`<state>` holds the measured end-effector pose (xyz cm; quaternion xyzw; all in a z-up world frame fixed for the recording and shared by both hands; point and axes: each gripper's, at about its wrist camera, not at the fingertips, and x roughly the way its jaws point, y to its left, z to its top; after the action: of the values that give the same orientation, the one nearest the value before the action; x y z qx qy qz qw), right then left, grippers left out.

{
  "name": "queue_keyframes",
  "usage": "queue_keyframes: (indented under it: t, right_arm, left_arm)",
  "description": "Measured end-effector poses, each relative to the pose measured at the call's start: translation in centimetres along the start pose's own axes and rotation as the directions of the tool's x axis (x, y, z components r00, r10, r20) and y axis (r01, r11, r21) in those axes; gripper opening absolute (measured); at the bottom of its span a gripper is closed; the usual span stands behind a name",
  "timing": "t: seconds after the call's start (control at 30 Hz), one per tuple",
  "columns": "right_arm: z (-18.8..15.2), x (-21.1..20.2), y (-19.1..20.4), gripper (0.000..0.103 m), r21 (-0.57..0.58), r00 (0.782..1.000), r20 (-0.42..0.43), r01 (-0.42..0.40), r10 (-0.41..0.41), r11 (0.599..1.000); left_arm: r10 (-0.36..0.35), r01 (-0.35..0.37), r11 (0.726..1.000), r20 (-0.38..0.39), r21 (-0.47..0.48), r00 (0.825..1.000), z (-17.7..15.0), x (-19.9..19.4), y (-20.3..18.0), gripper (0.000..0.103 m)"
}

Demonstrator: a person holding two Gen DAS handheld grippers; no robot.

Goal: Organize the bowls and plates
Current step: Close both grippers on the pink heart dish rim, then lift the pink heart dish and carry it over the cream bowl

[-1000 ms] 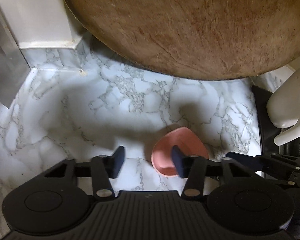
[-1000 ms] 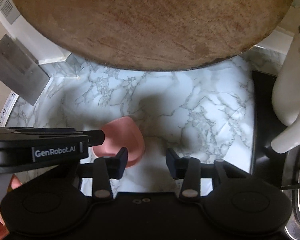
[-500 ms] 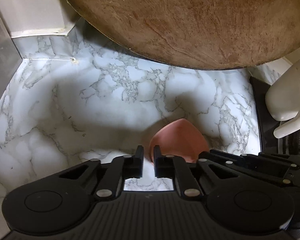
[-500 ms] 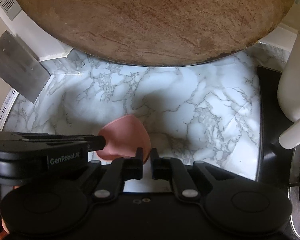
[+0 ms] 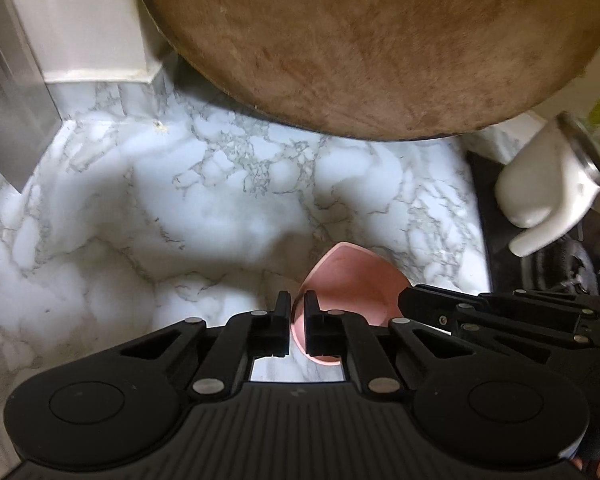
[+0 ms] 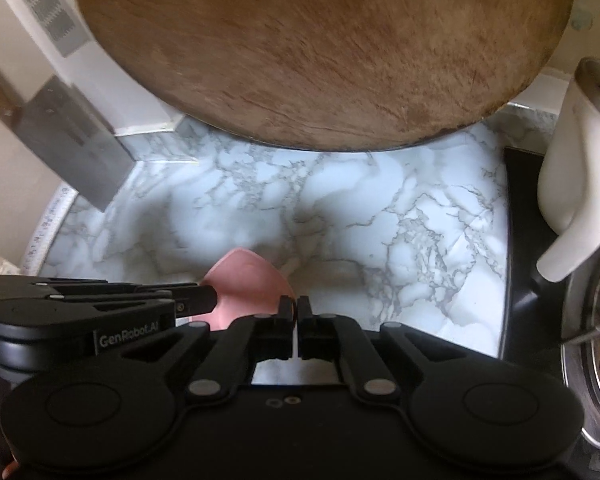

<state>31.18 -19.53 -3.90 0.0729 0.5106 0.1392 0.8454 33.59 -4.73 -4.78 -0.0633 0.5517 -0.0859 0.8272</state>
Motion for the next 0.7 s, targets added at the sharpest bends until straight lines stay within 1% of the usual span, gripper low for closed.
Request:
queue_keyframes:
  t: [0.2, 0.27, 0.47, 0.6, 0.7]
  right_arm:
    - [-1.0, -3.8, 2.5, 0.003, -0.040, 0.999, 0.032, -0.008, 0.009, 0.999]
    - [-1.4, -4.8, 3.2, 0.003, -0.047, 0.999, 0.041, -0.006, 0.008, 0.999]
    - [-2.8, -7.7, 6.0, 0.003, -0.070, 0.997, 0.070, -0.016, 0.021, 0.997]
    - [-3.8, -9.2, 8.1, 0.003, -0.085, 0.996, 0.083, -0.024, 0.031, 0.996]
    - [-4.9, -9.6, 9.6, 0.003, -0.099, 0.997, 0.076, -0.027, 0.034, 0.995]
  left_arm:
    - [-0.008, 0.007, 1.000, 0.014, 0.028, 1.000, -1.5, -4.3, 0.2, 0.006]
    - [-0.019, 0.018, 0.999, 0.026, 0.032, 0.999, -2.0, -5.6, 0.3, 0.006]
    - [-0.022, 0.018, 0.998, 0.064, 0.059, 0.998, -3.8, -9.7, 0.9, 0.006]
    - [-0.017, 0.012, 0.998, 0.075, 0.067, 0.997, -5.2, -12.0, 1.9, 0.006]
    - [-0.018, 0.013, 0.998, 0.078, 0.063, 0.997, -6.6, -13.2, 3.0, 0.006]
